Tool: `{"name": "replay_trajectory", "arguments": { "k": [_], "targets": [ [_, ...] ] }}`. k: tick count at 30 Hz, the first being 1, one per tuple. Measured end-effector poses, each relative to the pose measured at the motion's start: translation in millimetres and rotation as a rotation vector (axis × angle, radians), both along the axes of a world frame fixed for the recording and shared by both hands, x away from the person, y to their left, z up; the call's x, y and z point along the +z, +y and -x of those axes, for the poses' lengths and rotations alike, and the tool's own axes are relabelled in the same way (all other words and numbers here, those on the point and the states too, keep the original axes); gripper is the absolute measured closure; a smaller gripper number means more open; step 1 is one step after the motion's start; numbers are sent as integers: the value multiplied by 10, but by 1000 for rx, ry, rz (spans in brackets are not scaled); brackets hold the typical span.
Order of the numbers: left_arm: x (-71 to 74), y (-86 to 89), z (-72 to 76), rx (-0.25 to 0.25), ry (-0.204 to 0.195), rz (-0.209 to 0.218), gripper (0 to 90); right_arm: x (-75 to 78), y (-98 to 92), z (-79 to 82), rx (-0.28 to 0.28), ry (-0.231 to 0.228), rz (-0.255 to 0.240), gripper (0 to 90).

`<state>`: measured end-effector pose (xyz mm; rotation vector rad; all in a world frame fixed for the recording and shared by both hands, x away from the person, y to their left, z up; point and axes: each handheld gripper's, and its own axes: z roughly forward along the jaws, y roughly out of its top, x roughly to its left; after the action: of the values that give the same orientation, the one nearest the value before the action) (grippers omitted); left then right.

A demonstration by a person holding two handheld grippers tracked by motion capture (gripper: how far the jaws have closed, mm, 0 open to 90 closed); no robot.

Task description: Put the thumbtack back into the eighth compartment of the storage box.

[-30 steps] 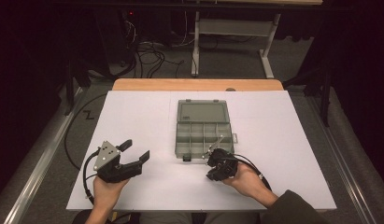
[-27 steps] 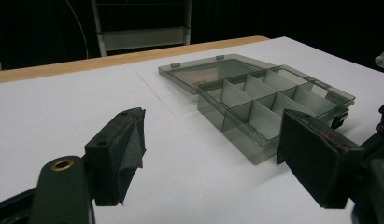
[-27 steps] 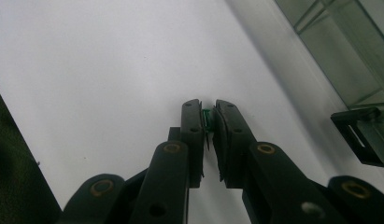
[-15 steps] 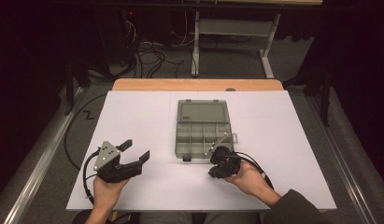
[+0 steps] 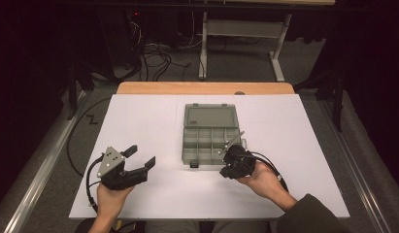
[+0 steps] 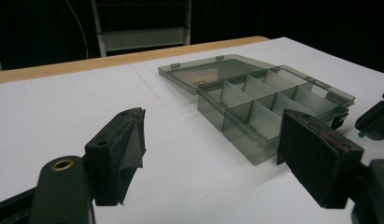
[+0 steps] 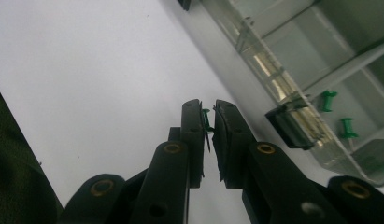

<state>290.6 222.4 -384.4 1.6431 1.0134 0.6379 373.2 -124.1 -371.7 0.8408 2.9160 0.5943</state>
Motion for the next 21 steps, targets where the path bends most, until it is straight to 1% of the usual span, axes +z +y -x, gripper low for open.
{"name": "replay_trajectory", "arguments": {
  "k": [5, 11, 13, 18, 21],
  "targets": [
    [0, 0, -1, 0, 1, 1, 238, 58, -49, -47, -21, -11, -10, 847],
    [-1, 0, -2, -1, 1, 1, 238, 110, -90, -96, -36, -21, -9, 847],
    [-1, 0, -2, -1, 1, 2, 238, 128, -111, -121, -38, -25, -15, 846],
    [-1, 0, -2, -1, 2, 2, 238, 176, -158, -170, -69, -34, -23, 847],
    [-2, -1, -2, -1, 2, 2, 238, 193, -182, -202, -76, -39, -24, 847]
  ]
}}
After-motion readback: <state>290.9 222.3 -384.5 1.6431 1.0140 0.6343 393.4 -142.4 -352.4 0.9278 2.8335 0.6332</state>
